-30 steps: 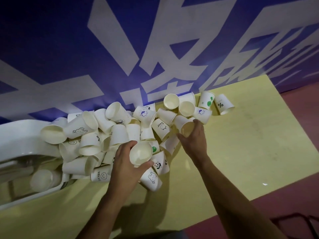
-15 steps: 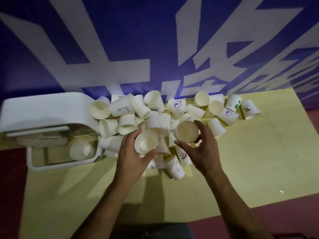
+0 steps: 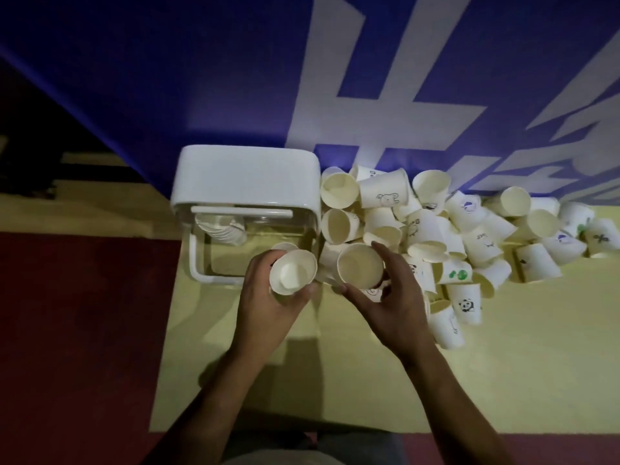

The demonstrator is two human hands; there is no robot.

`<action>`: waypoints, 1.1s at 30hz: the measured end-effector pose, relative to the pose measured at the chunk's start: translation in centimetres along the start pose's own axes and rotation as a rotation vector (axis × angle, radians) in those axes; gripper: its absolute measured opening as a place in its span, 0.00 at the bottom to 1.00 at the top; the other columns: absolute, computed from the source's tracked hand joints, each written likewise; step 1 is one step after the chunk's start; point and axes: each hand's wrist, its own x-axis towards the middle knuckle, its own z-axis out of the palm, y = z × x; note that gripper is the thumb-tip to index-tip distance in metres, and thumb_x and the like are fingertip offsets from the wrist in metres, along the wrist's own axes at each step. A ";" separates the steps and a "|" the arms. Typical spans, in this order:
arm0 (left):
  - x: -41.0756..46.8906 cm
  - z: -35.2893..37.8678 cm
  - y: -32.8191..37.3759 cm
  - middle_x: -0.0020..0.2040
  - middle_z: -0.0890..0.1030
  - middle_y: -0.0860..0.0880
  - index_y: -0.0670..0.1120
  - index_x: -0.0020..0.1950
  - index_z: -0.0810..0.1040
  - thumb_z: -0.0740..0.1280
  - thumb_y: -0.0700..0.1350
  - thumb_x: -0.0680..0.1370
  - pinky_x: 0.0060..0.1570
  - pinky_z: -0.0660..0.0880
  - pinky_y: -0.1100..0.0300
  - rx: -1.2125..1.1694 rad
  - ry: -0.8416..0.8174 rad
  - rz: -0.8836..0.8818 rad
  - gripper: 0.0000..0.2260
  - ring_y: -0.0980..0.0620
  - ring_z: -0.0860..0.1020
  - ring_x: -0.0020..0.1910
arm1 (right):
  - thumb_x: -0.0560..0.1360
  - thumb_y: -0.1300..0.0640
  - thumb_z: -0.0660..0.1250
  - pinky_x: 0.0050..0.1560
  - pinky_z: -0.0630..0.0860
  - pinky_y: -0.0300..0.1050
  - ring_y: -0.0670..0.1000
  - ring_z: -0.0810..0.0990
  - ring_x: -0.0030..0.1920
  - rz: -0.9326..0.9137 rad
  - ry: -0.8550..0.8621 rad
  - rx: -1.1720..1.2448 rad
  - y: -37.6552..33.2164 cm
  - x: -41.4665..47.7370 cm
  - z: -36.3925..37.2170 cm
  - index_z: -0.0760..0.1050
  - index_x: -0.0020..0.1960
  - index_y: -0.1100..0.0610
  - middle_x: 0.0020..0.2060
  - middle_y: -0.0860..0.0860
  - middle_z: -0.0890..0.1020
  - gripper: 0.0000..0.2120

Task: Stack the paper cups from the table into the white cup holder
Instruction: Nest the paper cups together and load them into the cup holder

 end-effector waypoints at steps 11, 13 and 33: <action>3.9 -1.4 -4.8 0.70 0.73 0.60 0.54 0.74 0.71 0.78 0.50 0.74 0.65 0.75 0.56 0.008 -0.128 -0.036 0.31 0.62 0.71 0.69 | 0.67 0.47 0.82 0.45 0.74 0.30 0.42 0.77 0.52 0.057 0.050 0.028 -0.9 -0.3 3.5 0.71 0.72 0.50 0.62 0.41 0.76 0.38; 4.5 -1.2 -5.3 0.71 0.73 0.60 0.52 0.76 0.70 0.79 0.49 0.73 0.65 0.70 0.68 0.029 -0.154 -0.039 0.33 0.65 0.70 0.68 | 0.66 0.46 0.82 0.45 0.74 0.32 0.43 0.78 0.52 0.081 0.051 0.051 -1.1 -0.3 3.7 0.71 0.71 0.49 0.61 0.40 0.77 0.37; 6.1 0.5 -9.5 0.76 0.72 0.50 0.52 0.80 0.65 0.68 0.61 0.77 0.66 0.76 0.50 0.249 -0.316 -0.047 0.34 0.47 0.74 0.72 | 0.67 0.44 0.81 0.46 0.71 0.26 0.36 0.77 0.52 0.057 -0.009 -0.027 -1.9 1.3 7.0 0.70 0.73 0.50 0.61 0.34 0.74 0.39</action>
